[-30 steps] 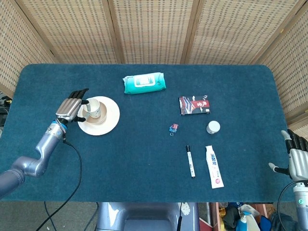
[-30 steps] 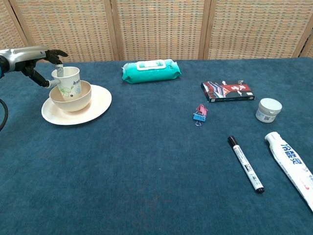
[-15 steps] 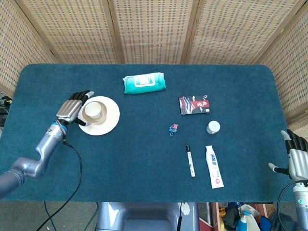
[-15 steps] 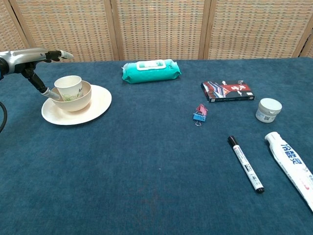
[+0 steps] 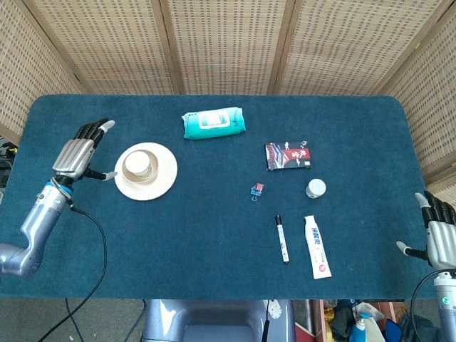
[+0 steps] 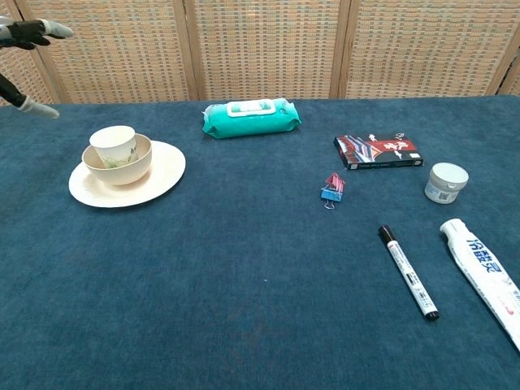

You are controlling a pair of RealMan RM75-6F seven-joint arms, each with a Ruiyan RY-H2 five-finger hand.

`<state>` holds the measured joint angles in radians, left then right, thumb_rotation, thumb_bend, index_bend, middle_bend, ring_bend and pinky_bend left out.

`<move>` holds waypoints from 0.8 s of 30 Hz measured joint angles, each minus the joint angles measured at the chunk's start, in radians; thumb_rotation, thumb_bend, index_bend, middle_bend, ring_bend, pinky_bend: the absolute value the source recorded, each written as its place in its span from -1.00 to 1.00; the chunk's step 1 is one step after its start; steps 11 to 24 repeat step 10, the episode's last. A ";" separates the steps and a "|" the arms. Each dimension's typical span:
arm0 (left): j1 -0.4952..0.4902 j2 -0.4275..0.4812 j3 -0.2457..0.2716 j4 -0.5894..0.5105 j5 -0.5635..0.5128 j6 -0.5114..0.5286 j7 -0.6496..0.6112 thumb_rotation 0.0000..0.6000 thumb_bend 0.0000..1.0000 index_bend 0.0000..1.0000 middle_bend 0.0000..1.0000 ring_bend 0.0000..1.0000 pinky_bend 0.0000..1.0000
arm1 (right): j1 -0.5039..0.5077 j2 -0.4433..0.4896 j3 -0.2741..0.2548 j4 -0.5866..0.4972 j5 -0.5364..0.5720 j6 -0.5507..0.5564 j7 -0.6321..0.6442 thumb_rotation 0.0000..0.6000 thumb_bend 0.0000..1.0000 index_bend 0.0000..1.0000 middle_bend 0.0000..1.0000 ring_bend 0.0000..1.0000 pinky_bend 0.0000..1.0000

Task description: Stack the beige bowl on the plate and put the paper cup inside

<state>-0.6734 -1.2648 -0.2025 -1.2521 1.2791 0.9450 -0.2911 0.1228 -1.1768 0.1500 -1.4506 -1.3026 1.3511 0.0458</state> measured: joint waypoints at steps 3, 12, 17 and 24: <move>0.065 0.046 0.005 -0.089 -0.013 0.083 0.042 1.00 -1.00 -1.00 -1.00 -1.00 -1.00 | -0.003 0.002 -0.001 -0.004 -0.006 0.009 0.003 1.00 -1.00 -0.98 -1.00 -1.00 -1.00; 0.268 0.094 0.053 -0.269 -0.064 0.331 0.165 1.00 -1.00 -1.00 -1.00 -1.00 -1.00 | -0.010 0.005 -0.003 -0.007 -0.029 0.040 0.005 1.00 -1.00 -0.98 -1.00 -1.00 -1.00; 0.268 0.094 0.053 -0.269 -0.064 0.331 0.165 1.00 -1.00 -1.00 -1.00 -1.00 -1.00 | -0.010 0.005 -0.003 -0.007 -0.029 0.040 0.005 1.00 -1.00 -0.98 -1.00 -1.00 -1.00; 0.268 0.094 0.053 -0.269 -0.064 0.331 0.165 1.00 -1.00 -1.00 -1.00 -1.00 -1.00 | -0.010 0.005 -0.003 -0.007 -0.029 0.040 0.005 1.00 -1.00 -0.98 -1.00 -1.00 -1.00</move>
